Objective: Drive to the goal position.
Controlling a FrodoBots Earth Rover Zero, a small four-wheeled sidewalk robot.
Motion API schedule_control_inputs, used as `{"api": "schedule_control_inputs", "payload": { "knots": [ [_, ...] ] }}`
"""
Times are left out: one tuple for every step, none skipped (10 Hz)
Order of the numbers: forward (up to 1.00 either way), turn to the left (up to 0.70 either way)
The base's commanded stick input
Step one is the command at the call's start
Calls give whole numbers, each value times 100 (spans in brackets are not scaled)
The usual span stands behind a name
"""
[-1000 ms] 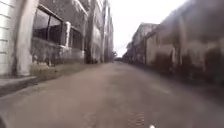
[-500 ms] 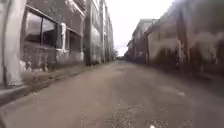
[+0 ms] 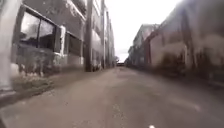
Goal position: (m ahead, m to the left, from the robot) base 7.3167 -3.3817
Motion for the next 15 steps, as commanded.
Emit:
{"api": "schedule_control_inputs", "payload": {
  "knots": [
    [70, 0],
    [70, 0],
    [70, 0],
    [70, 0],
    [70, 0],
    [70, 0],
    [70, 0],
    [70, 0],
    [70, 0],
    [70, 0],
    [70, 0],
    [70, 0],
    [70, 0],
    [70, 6],
    [70, 1]
  ]
}}
